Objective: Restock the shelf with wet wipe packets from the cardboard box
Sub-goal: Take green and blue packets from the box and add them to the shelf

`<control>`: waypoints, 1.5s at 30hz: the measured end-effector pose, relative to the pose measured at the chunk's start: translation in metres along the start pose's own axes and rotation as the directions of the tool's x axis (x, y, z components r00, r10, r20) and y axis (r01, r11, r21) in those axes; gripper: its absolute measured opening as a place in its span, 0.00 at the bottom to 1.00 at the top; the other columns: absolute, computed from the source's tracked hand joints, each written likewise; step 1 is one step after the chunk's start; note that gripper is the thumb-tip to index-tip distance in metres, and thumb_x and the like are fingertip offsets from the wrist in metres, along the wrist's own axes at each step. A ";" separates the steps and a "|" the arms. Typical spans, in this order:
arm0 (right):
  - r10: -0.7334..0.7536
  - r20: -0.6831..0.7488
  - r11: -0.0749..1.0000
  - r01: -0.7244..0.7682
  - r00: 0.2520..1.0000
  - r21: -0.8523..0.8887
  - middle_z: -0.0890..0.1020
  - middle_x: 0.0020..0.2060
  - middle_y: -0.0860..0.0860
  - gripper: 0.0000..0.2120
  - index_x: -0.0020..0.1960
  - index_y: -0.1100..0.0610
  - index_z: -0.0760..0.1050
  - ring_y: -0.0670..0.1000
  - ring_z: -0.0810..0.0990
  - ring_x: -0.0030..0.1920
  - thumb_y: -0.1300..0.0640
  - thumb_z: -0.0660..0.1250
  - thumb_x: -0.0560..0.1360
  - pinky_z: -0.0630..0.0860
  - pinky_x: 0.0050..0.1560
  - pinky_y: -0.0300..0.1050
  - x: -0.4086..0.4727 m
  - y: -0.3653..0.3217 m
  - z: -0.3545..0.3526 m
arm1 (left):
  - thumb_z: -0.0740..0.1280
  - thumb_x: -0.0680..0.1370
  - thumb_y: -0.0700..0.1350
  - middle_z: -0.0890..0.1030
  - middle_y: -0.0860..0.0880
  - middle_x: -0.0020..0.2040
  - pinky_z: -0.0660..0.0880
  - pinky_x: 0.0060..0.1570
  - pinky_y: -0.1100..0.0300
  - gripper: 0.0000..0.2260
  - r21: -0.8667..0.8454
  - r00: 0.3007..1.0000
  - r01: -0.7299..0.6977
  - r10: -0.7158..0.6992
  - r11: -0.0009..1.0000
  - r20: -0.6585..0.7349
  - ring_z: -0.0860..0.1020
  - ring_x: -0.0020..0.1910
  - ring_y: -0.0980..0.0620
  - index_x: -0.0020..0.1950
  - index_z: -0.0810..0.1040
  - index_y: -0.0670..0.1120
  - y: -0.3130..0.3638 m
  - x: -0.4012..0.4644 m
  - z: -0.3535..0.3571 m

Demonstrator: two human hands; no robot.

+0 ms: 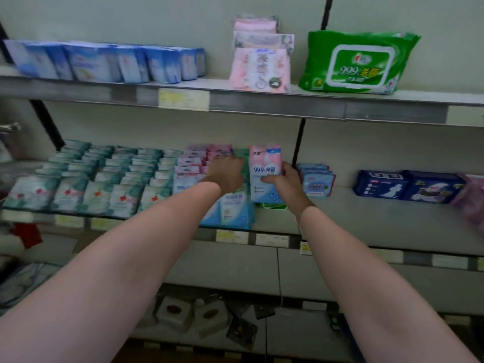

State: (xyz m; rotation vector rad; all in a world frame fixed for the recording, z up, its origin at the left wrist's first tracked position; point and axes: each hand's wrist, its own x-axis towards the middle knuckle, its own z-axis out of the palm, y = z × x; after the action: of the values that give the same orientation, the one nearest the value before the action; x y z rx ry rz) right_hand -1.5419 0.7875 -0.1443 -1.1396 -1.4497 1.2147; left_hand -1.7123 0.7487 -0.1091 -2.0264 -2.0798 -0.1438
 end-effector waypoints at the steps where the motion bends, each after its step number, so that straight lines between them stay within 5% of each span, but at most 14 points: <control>1: 0.003 0.016 1.000 -0.003 1.000 0.005 0.85 0.47 0.51 0.16 0.53 0.57 0.78 0.52 0.84 0.45 0.68 0.74 0.68 0.80 0.44 0.47 -0.006 -0.002 0.015 | 0.63 0.77 0.47 0.77 0.41 0.61 0.71 0.57 0.49 0.15 -0.017 1.000 0.022 -0.022 1.000 0.013 0.74 0.61 0.40 0.61 0.74 0.44 -0.016 -0.009 -0.001; 7: 0.059 0.091 0.996 -0.053 0.994 -0.067 0.85 0.50 0.50 0.15 0.56 0.54 0.79 0.52 0.84 0.51 0.62 0.75 0.70 0.81 0.55 0.52 -0.036 0.003 0.102 | 0.61 0.79 0.49 0.76 0.43 0.64 0.70 0.60 0.48 0.15 -0.043 0.984 0.150 -0.144 0.988 0.105 0.74 0.63 0.42 0.65 0.72 0.47 -0.104 -0.066 0.002; 13: 0.092 0.115 0.987 -0.076 0.989 -0.139 0.82 0.54 0.50 0.20 0.62 0.55 0.75 0.52 0.80 0.54 0.62 0.75 0.72 0.77 0.52 0.44 -0.053 0.013 0.173 | 0.60 0.80 0.47 0.76 0.43 0.63 0.73 0.55 0.50 0.14 -0.043 0.952 0.244 -0.231 0.969 0.202 0.76 0.59 0.42 0.66 0.71 0.46 -0.166 -0.107 0.009; 17: 0.115 0.117 0.981 -0.094 0.987 -0.168 0.80 0.50 0.49 0.14 0.51 0.52 0.73 0.52 0.80 0.52 0.65 0.73 0.72 0.76 0.55 0.47 -0.053 0.016 0.195 | 0.60 0.80 0.47 0.76 0.44 0.63 0.73 0.55 0.51 0.14 -0.077 0.951 0.211 -0.186 0.975 0.246 0.76 0.59 0.42 0.65 0.71 0.47 -0.180 -0.111 0.018; 28: 0.225 0.169 0.961 -0.191 0.959 -0.198 0.84 0.55 0.54 0.21 0.60 0.60 0.77 0.55 0.83 0.55 0.66 0.77 0.70 0.80 0.58 0.55 0.000 0.028 0.215 | 0.61 0.79 0.49 0.79 0.44 0.58 0.75 0.50 0.51 0.12 -0.145 0.974 0.112 -0.079 0.983 0.214 0.78 0.54 0.42 0.60 0.75 0.47 -0.195 -0.065 0.042; 33: 0.163 0.204 0.867 -0.042 0.965 -0.497 0.82 0.50 0.54 0.16 0.58 0.61 0.79 0.54 0.82 0.51 0.59 0.76 0.72 0.74 0.46 0.44 -0.002 0.030 0.227 | 0.60 0.80 0.51 0.79 0.45 0.59 0.73 0.46 0.54 0.14 -0.141 0.973 0.124 -0.092 0.982 0.212 0.78 0.55 0.43 0.62 0.74 0.48 -0.207 -0.052 0.052; 38: 0.116 0.182 0.777 0.025 0.976 -0.629 0.83 0.52 0.53 0.18 0.58 0.59 0.79 0.54 0.81 0.53 0.53 0.77 0.72 0.73 0.47 0.44 -0.002 0.018 0.231 | 0.61 0.78 0.47 0.78 0.46 0.61 0.71 0.46 0.55 0.21 -0.135 0.969 0.057 -0.022 0.989 0.247 0.77 0.58 0.43 0.72 0.68 0.52 -0.215 -0.050 0.054; 45: 0.109 -0.001 0.761 -0.084 0.994 -0.643 0.80 0.58 0.55 0.18 0.62 0.58 0.74 0.57 0.79 0.59 0.63 0.71 0.74 0.74 0.52 0.44 -0.022 0.028 0.247 | 0.61 0.79 0.47 0.79 0.44 0.58 0.69 0.46 0.56 0.10 -0.161 0.971 -0.056 0.091 0.985 0.220 0.77 0.56 0.42 0.58 0.75 0.45 -0.229 -0.066 0.038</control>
State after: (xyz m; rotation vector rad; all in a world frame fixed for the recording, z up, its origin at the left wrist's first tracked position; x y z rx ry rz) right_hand -1.7774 0.7282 -0.2014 -1.6721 -1.9343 0.8045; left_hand -1.9431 0.6848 -0.1406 -2.3063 -2.1818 -0.0641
